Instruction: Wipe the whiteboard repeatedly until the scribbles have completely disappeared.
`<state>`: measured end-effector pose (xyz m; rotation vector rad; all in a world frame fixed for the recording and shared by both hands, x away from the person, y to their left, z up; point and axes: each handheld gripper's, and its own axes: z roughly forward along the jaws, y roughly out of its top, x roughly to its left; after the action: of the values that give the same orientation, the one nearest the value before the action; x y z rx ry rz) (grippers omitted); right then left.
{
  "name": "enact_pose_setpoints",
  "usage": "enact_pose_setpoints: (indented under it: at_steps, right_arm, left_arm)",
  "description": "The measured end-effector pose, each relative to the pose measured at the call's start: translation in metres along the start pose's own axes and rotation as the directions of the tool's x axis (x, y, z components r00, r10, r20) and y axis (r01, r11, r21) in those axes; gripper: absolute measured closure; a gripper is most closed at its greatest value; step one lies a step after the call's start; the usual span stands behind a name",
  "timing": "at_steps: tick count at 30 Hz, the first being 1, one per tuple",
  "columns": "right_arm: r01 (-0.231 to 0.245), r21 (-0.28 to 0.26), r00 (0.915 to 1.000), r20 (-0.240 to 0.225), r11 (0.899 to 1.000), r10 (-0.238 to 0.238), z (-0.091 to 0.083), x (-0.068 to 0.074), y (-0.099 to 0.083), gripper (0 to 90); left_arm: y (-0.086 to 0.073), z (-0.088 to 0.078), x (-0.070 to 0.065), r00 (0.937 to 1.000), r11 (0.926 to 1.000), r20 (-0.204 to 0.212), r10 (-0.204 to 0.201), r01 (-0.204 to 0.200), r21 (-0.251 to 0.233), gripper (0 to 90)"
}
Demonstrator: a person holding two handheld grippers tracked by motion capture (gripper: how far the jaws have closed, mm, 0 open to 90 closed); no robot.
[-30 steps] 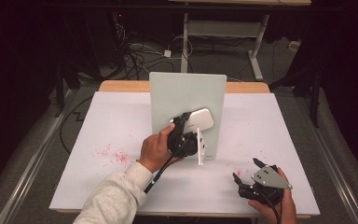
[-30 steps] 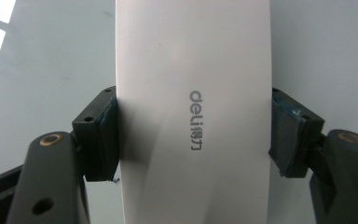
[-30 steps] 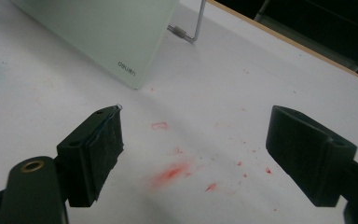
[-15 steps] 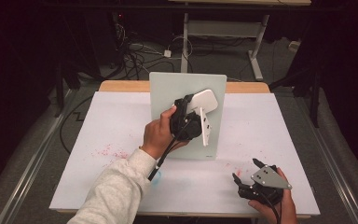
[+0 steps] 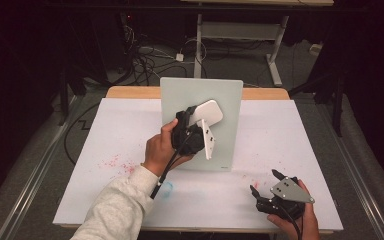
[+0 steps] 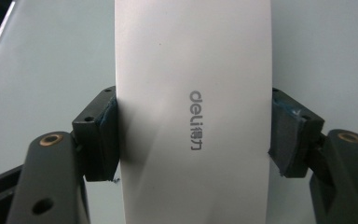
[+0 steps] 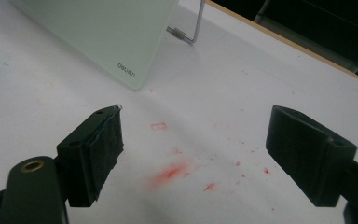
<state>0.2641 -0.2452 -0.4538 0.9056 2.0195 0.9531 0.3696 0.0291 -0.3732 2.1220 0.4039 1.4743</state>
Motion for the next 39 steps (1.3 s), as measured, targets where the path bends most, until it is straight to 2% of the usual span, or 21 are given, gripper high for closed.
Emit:
enact_pose_setpoints:
  at_steps: [2,3,4,8,12,16,20,26,28,30,31,32,33,34,37,39]
  right_arm:
    - [0.006,0.003,1.0000,-0.003,1.000,-0.006,0.000,0.001,0.000,18.9]
    - [0.006,0.003,1.0000,-0.003,1.000,-0.006,0.000,0.001,0.000,18.9]
    - [0.006,0.003,1.0000,-0.005,1.000,-0.006,0.000,0.001,0.000,18.9]
    - [-0.001,0.008,1.0000,-0.005,1.000,0.001,0.001,0.000,0.000,18.9]
    - [0.006,0.009,1.0000,-0.008,1.000,-0.006,0.002,0.000,-0.001,18.9]
    - [0.009,0.006,0.9999,-0.005,1.000,-0.009,0.001,0.001,0.000,18.9]
    - [0.003,0.009,1.0000,-0.006,1.000,-0.003,0.001,0.001,-0.001,18.9]
    - [0.017,0.008,0.9998,-0.008,1.000,-0.017,0.002,0.001,-0.001,18.9]
    - [0.005,0.010,1.0000,-0.006,1.000,-0.005,0.002,0.001,-0.001,18.9]
    - [0.006,0.008,1.0000,-0.008,1.000,-0.006,0.002,0.001,-0.001,18.9]
    - [0.016,0.011,0.9999,-0.005,1.000,-0.016,0.002,0.002,0.000,18.9]
    - [0.016,0.011,0.9999,-0.005,1.000,-0.016,0.002,0.002,0.000,18.9]
    - [0.012,0.014,0.9999,-0.008,1.000,-0.012,0.002,0.002,0.000,18.9]
    - [0.012,0.014,0.9999,-0.008,1.000,-0.012,0.002,0.002,0.000,18.9]
    - [0.017,0.009,0.9998,-0.007,1.000,-0.016,0.001,0.001,0.000,18.9]
    - [0.011,0.007,0.9999,-0.009,1.000,-0.011,0.001,0.001,-0.001,18.9]
  left_arm:
    - [-0.002,-0.001,0.012,0.9999,1.0000,-0.013,-0.006,0.006,0.006,29.2]
    - [-0.002,-0.001,0.012,0.9999,1.0000,-0.013,-0.006,0.006,0.006,29.2]
    - [-0.002,-0.003,0.019,0.9992,0.9995,-0.029,-0.030,0.029,-0.007,29.2]
    - [-0.003,-0.007,0.026,0.9983,0.9988,-0.037,-0.045,0.045,-0.018,29.2]
    - [-0.008,-0.006,0.021,0.9993,0.9998,-0.033,-0.020,0.020,0.008,29.2]
    - [-0.018,-0.004,0.016,0.9992,0.9994,-0.020,-0.033,0.033,0.005,29.2]
    - [-0.024,-0.005,0.008,0.9998,0.9999,-0.019,-0.012,0.012,0.009,29.2]
    - [-0.035,-0.007,-0.015,0.9992,0.9990,-0.007,0.040,-0.039,0.019,29.2]
    - [-0.036,-0.007,-0.018,0.9987,0.9985,-0.012,0.050,-0.050,0.022,29.2]
    - [-0.034,-0.007,-0.015,0.9994,0.9993,0.002,0.034,-0.034,0.013,29.2]
    - [-0.026,-0.006,-0.006,0.9996,0.9996,-0.006,0.026,-0.026,0.015,29.2]
    - [-0.026,-0.006,-0.006,0.9996,0.9996,-0.006,0.026,-0.026,0.015,29.2]
    - [-0.016,-0.004,0.005,0.9997,0.9998,-0.015,0.017,-0.017,0.011,29.2]
    - [-0.016,-0.004,0.005,0.9997,0.9998,-0.015,0.017,-0.017,0.011,29.2]
    - [0.000,0.000,0.025,0.9997,0.9999,-0.022,-0.014,0.014,-0.006,29.2]
    - [0.007,0.002,0.032,0.9993,0.9994,-0.018,-0.033,0.033,-0.010,29.2]
